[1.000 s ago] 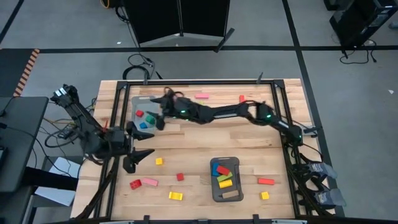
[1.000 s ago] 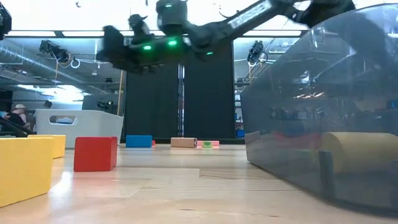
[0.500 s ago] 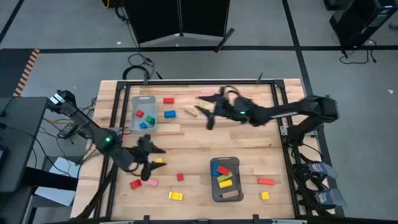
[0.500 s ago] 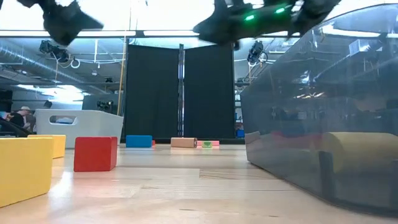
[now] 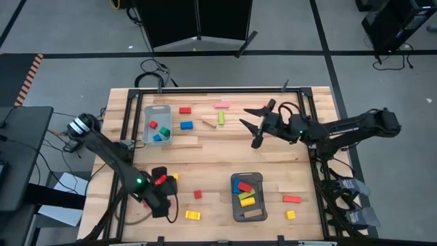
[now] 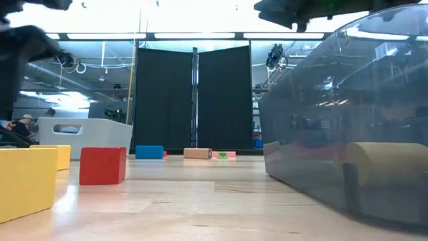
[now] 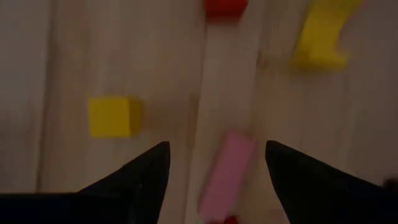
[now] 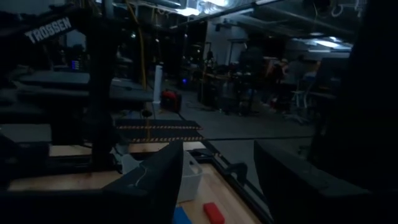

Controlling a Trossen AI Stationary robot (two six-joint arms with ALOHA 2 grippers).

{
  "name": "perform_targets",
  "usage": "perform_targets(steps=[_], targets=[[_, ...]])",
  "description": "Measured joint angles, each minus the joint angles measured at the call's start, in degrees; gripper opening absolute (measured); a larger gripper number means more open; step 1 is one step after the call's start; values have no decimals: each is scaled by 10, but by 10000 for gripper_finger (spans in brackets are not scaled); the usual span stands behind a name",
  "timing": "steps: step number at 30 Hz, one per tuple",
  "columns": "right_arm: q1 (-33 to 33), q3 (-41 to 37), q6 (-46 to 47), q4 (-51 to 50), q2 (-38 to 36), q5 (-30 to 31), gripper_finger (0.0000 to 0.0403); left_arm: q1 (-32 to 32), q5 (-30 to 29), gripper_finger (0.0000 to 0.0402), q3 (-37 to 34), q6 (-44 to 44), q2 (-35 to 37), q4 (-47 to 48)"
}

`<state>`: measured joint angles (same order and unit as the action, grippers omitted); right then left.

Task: Sort blocks by size
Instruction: Put the pink rectangular block into the black bin

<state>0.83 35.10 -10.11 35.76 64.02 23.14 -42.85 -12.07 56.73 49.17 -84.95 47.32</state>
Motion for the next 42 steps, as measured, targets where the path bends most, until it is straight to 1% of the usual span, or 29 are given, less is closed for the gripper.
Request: perform_targets(steps=[6,13,20,22,24,26,29,30,35,37,38,40,42], targets=[[37,-2,-13,-1,-9,29,206,-4,37,271,3,-3,-68,3],[68,-2,-32,0,-9,66,205,-4,56,271,3,-21,-110,-13],[91,-2,-38,5,-9,89,204,-1,92,264,4,-37,-158,-48],[96,-2,-42,8,-9,90,204,1,93,251,4,-36,-163,-48],[102,-2,-46,10,-11,93,204,4,93,226,5,-36,-164,-50],[107,-2,-51,13,-14,105,203,4,92,188,5,-36,-163,-53],[118,-2,-61,16,-21,115,200,4,86,116,5,-41,-164,-54],[122,-2,-65,17,-24,119,199,4,82,100,4,-42,-164,-54],[146,-2,-82,17,-44,147,199,16,77,101,8,-54,-165,-51],[156,-2,-92,17,-52,156,200,18,60,101,18,-70,-162,-44],[163,-2,-97,17,-56,163,200,19,38,101,24,-80,-160,-42],[176,-2,-107,17,-64,180,200,28,-32,101,37,-98,-151,-39],[188,-2,-111,17,-69,194,199,41,-88,101,48,-117,-123,-43]])
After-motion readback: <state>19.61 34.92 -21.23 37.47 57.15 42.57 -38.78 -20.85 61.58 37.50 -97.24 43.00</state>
